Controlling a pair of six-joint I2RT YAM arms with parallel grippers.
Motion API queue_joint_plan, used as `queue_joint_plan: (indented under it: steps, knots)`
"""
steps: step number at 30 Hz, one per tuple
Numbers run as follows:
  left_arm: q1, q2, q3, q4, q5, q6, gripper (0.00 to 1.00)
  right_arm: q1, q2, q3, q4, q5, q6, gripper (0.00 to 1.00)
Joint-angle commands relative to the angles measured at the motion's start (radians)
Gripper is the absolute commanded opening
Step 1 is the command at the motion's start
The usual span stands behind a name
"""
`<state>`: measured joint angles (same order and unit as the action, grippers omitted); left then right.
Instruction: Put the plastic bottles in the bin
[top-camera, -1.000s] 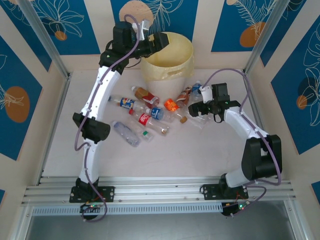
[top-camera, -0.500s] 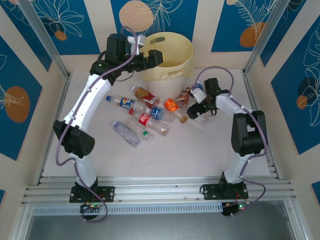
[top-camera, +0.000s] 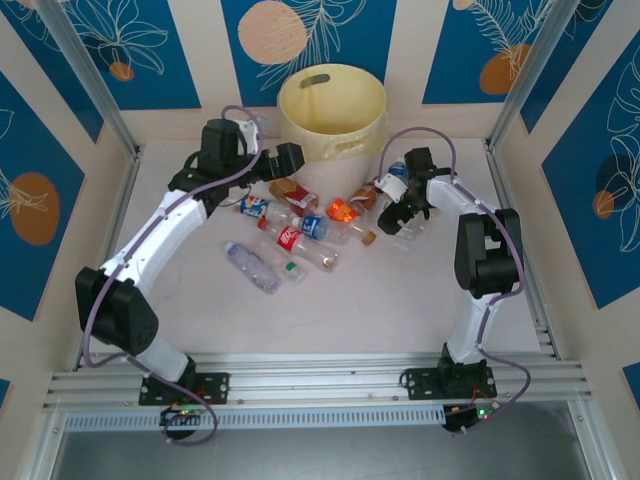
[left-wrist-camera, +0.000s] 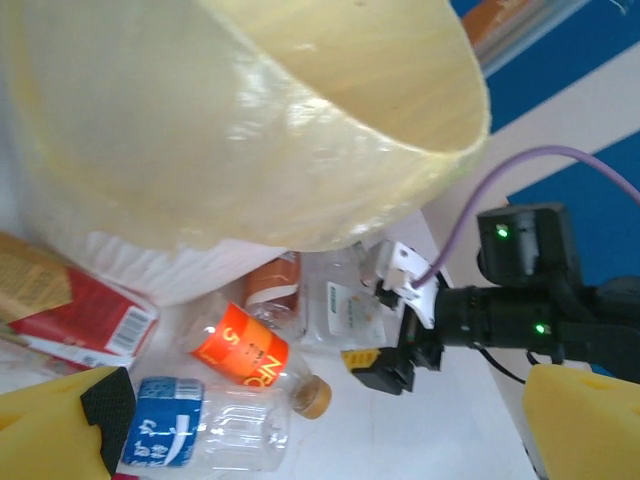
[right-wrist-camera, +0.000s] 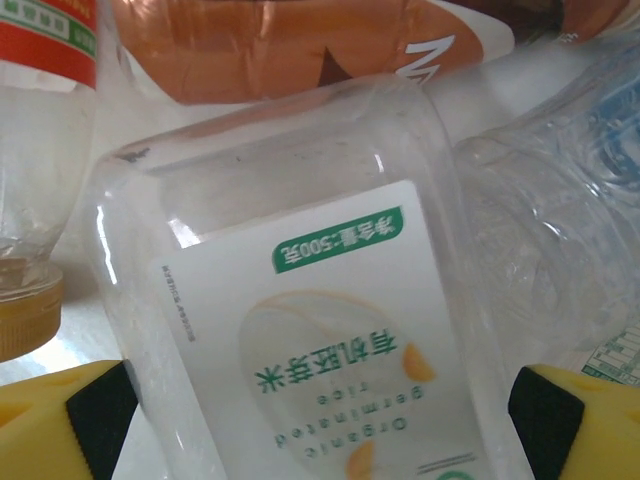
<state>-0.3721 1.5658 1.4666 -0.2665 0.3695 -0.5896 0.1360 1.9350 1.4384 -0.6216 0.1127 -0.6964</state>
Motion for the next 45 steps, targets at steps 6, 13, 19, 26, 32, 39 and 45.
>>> queue_joint_plan:
  steps: [6,13,19,26,32,39,45]
  knots:
    - [0.074,-0.109,-0.149,0.126,-0.080,-0.083,1.00,0.006,0.045,-0.003,-0.032,-0.016,-0.055,0.96]
    - [0.097,-0.157,-0.212,0.140,-0.120,-0.081,1.00,0.057,-0.093,-0.140,-0.041,0.013,0.132,0.95]
    - [0.107,-0.153,-0.226,0.145,-0.109,-0.083,1.00,0.097,-0.161,-0.202,-0.009,0.087,0.151,0.96]
    - [0.119,-0.156,-0.254,0.157,-0.109,-0.098,1.00,0.092,-0.100,-0.141,-0.037,0.152,0.044,0.97]
    - [0.131,-0.158,-0.272,0.159,-0.113,-0.113,1.00,0.105,-0.173,-0.099,-0.110,0.007,0.033,0.97]
    - [0.144,-0.161,-0.278,0.159,-0.112,-0.116,1.00,0.094,-0.212,-0.122,-0.077,0.008,-0.066,0.99]
    - [0.153,-0.166,-0.294,0.160,-0.116,-0.122,1.00,0.075,-0.129,-0.075,-0.105,0.030,-0.165,0.99]
